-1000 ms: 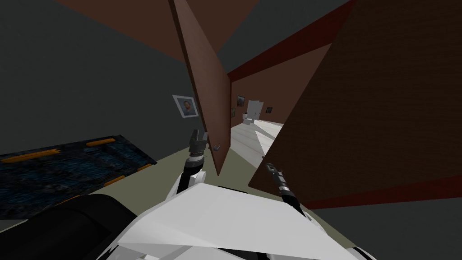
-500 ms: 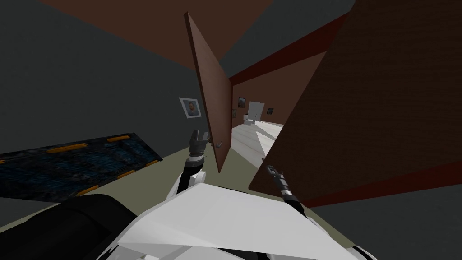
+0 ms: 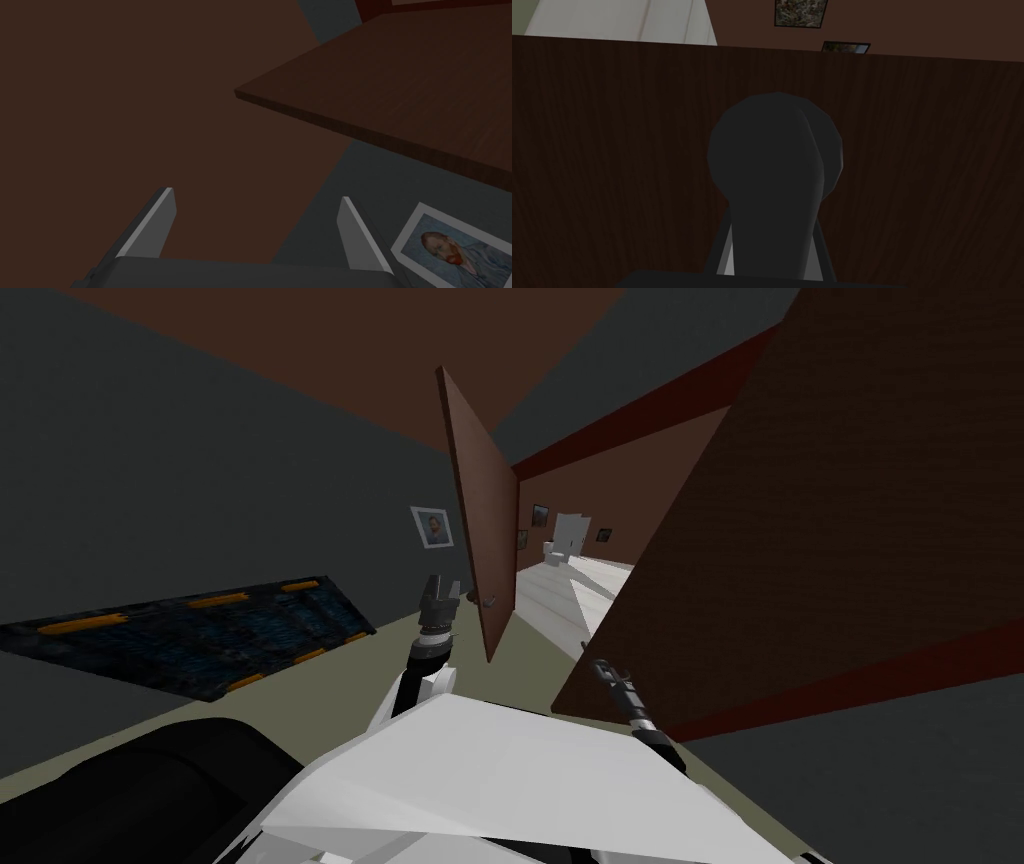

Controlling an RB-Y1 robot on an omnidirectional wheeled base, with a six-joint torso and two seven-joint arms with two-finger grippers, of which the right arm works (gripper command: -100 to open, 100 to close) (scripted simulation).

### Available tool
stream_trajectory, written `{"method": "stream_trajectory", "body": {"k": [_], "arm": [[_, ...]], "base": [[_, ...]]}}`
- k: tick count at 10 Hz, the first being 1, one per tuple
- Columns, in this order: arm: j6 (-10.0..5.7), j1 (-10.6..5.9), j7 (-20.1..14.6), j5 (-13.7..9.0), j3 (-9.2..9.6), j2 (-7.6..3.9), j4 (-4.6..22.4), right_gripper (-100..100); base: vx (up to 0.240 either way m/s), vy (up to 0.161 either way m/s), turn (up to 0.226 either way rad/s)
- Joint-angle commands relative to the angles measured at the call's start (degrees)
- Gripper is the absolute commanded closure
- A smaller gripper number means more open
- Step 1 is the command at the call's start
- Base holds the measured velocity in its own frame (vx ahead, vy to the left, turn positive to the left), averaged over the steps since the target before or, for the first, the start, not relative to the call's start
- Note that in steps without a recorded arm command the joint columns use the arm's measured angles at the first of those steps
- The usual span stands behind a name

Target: Pull the door open

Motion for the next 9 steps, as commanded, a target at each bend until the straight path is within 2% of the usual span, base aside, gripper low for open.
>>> {"method": "stream_trajectory", "body": {"k": [1,3,4,5,6,8,9], "arm": [[-0.75,0.85,-0.2,-0.2,0.50,-0.34,-0.7,100],[-1.31,1.11,-0.4,-0.3,0.83,-0.52,-0.6,100],[-2.57,1.69,-0.8,-0.5,1.55,-0.92,-0.2,100],[-2.89,1.84,-0.9,-0.6,1.73,-1.02,-0.1,100],[-2.89,1.84,-0.9,-0.6,1.73,-1.02,0.4,100],[-2.89,1.84,-0.9,-0.6,1.73,-1.02,-0.1,100],[-3.83,2.27,-1.2,-0.7,2.28,-1.32,0.1,100]], "base": [[-0.217,-0.085,0.202],[-0.176,-0.069,0.123],[-0.190,-0.045,0.188],[-0.221,-0.078,0.210],[-0.128,-0.060,0.044],[-0.017,-0.005,-0.036],[-0.085,-0.031,0.164]]}}
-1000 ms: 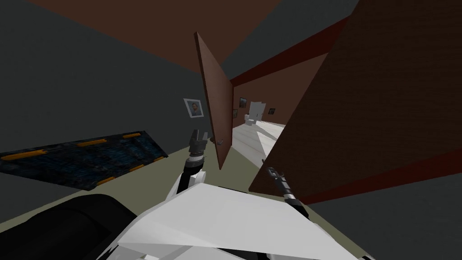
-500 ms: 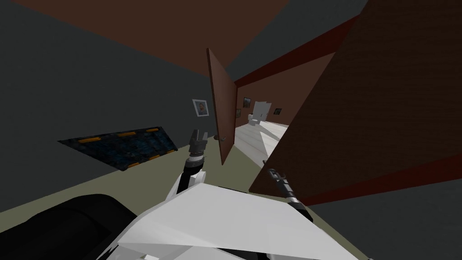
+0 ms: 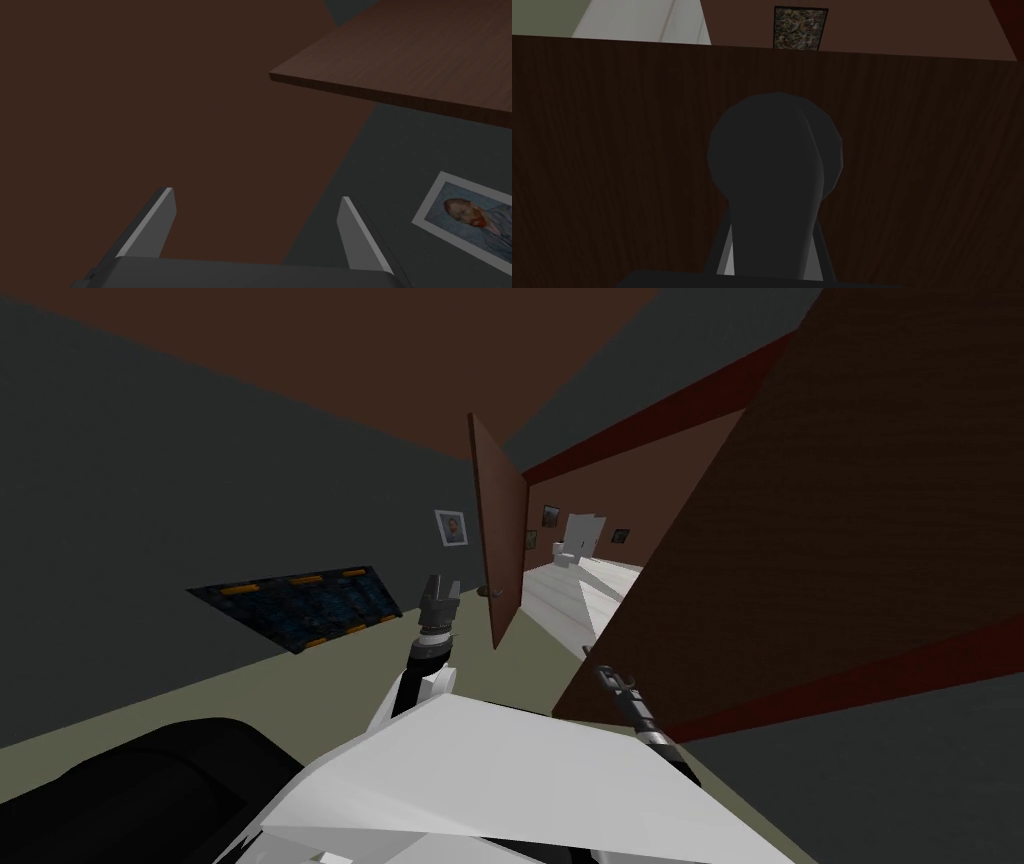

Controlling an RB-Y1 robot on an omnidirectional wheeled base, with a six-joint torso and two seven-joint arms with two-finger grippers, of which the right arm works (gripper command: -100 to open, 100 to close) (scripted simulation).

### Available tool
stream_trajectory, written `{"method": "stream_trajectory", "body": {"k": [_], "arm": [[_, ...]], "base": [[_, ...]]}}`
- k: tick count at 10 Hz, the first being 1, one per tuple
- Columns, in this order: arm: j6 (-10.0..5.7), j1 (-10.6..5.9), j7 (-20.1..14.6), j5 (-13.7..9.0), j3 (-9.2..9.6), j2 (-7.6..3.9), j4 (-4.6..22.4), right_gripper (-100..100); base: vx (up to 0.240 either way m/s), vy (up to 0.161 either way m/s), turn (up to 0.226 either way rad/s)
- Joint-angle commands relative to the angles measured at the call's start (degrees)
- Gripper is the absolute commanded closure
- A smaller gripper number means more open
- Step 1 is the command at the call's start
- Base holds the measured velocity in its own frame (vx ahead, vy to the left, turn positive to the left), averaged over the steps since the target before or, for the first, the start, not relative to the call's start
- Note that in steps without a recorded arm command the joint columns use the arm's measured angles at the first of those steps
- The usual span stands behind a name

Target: Pull the door open

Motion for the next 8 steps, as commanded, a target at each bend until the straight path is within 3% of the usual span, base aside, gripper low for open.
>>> {"method": "stream_trajectory", "body": {"k": [1,4,7,8], "arm": [[-1.24,0.31,-0.4,-0.1,0.62,-0.24,0.0,100],[-2.46,0.86,-0.8,-0.4,1.32,-0.63,0.4,100],[-1.81,1.24,-0.6,-0.4,1.33,-0.68,-0.3,100],[-1.56,1.27,-0.9,1.3,0.34,-0.35,-0.4,100]], "base": [[-0.158,-0.086,0.234],[-0.173,-0.067,0.118],[-0.074,-0.016,0.000],[-0.116,-0.049,0.097]]}}
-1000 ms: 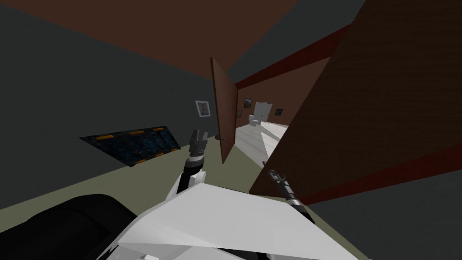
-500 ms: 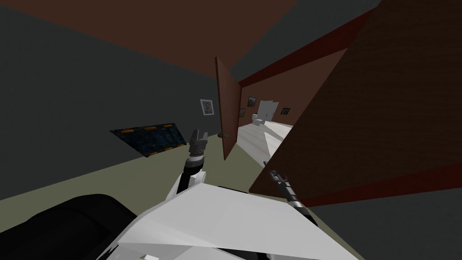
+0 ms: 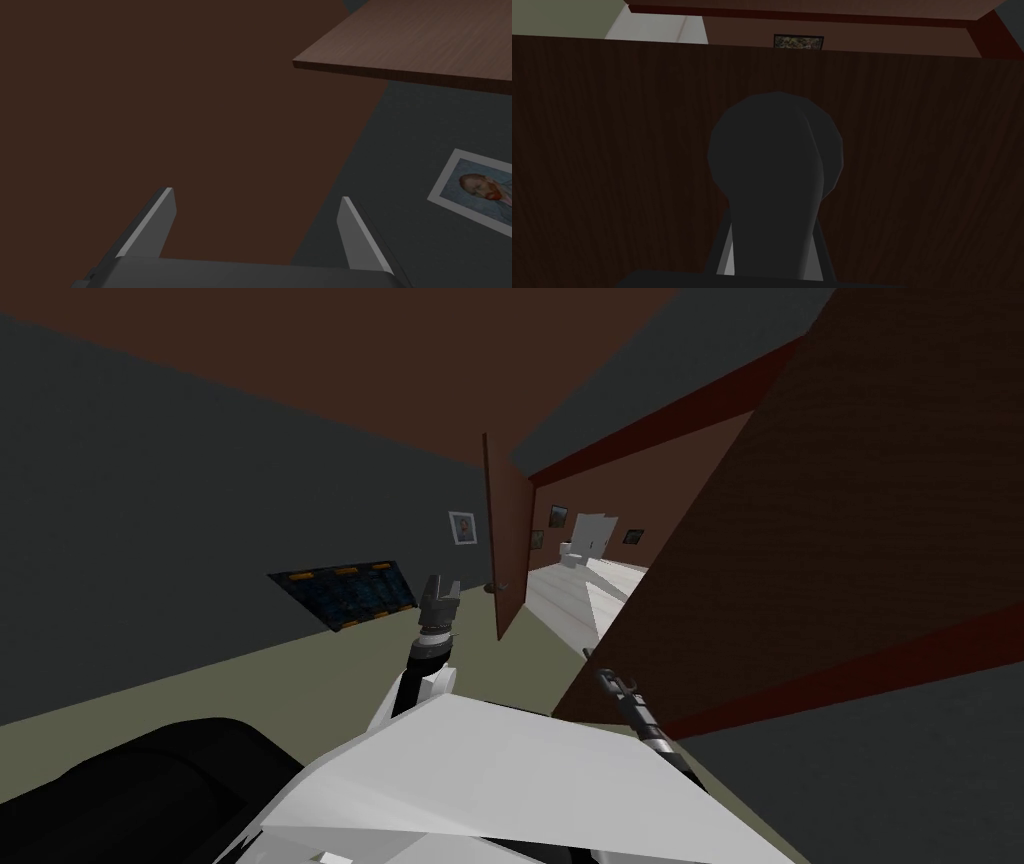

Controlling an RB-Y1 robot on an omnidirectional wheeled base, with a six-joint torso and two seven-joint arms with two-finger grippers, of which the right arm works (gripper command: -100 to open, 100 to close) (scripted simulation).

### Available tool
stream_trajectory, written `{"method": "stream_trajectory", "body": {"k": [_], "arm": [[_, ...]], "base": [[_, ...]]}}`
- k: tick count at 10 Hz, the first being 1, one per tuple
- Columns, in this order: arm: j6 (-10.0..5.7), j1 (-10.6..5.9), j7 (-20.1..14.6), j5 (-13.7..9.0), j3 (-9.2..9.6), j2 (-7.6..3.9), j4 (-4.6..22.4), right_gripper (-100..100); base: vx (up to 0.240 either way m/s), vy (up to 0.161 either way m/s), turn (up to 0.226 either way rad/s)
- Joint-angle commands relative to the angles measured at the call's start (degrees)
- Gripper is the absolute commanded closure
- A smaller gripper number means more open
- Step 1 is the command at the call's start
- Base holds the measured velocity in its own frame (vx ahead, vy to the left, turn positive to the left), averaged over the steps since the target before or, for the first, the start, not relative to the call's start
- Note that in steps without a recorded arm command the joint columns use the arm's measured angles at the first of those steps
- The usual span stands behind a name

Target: Pull the door open

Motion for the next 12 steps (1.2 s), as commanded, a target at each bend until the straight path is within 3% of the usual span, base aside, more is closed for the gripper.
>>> {"method": "stream_trajectory", "body": {"k": [1,2,5,12], "arm": [[0.14,-0.22,-0.3,1.8,-0.95,0.46,-0.2,100],[0.14,-0.22,-0.3,1.8,-0.95,0.46,-0.2,100],[0.80,-0.32,-0.8,5.2,-3.11,1.03,-1.2,100],[1.55,-0.43,-1.4,9.1,-5.58,1.68,-2.3,100]], "base": [[-0.183,-0.091,0.112],[-0.142,-0.039,0.048],[-0.183,-0.045,0.082],[-0.090,-0.039,0.048]]}}
